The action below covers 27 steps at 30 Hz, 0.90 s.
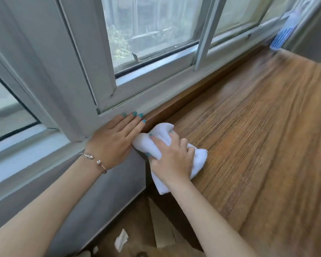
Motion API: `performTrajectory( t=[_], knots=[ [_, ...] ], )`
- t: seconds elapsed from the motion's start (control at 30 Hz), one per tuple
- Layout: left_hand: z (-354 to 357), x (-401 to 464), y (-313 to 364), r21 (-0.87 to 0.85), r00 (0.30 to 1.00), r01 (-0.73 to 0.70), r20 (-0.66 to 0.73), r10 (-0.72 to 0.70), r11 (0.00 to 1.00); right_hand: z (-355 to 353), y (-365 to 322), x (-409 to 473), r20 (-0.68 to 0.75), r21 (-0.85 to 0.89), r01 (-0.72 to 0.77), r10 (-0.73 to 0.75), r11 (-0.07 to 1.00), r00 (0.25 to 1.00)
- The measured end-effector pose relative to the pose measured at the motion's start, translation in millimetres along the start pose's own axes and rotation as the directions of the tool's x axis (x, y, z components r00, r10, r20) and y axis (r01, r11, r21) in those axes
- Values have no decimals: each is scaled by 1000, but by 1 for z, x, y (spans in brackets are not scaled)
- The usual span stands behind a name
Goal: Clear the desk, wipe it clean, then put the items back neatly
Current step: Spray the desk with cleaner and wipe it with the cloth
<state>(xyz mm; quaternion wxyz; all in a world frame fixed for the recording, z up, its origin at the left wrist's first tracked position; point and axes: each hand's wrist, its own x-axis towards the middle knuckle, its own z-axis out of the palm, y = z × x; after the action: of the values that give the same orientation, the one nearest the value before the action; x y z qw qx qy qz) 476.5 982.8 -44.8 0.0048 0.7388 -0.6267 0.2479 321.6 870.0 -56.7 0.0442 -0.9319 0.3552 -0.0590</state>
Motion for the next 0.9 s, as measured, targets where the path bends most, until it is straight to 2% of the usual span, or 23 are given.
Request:
performTrajectory(
  t=[0.07,0.1,0.23,0.33,0.43,0.57,0.63,0.73,0.9],
  knots=[
    [2,-1,-1,1,1000,-4,-3,4,1000,-2,19,0,-20,17,151,-150,988,988],
    [1,-1,0,-10,1000,1,6,-1,1000,-1,33,6,-16,7,148,-148,989,989],
    [0,-1,-2,-58,995,29,92,-24,998,-3,54,38,-18,7,-162,163,987,987],
    [-1,-1,1,-81,993,46,111,-37,996,6,40,33,-76,-29,-223,220,974,972],
    [-2,3,4,-104,994,67,89,-57,992,6,40,21,-76,-48,-140,136,989,988],
    [-4,6,6,-125,993,107,65,-100,986,-3,54,0,-34,-31,57,-58,998,998],
    [-3,6,7,-128,991,126,58,-120,984,-6,61,-15,-15,-30,93,-94,995,996],
    [-4,5,9,-124,989,144,54,-138,982,-7,60,-16,8,-29,9,-9,1000,1000],
    [-6,8,13,-138,986,163,46,-159,977,-1,15,27,-7,-33,-172,171,985,985]
  ],
)
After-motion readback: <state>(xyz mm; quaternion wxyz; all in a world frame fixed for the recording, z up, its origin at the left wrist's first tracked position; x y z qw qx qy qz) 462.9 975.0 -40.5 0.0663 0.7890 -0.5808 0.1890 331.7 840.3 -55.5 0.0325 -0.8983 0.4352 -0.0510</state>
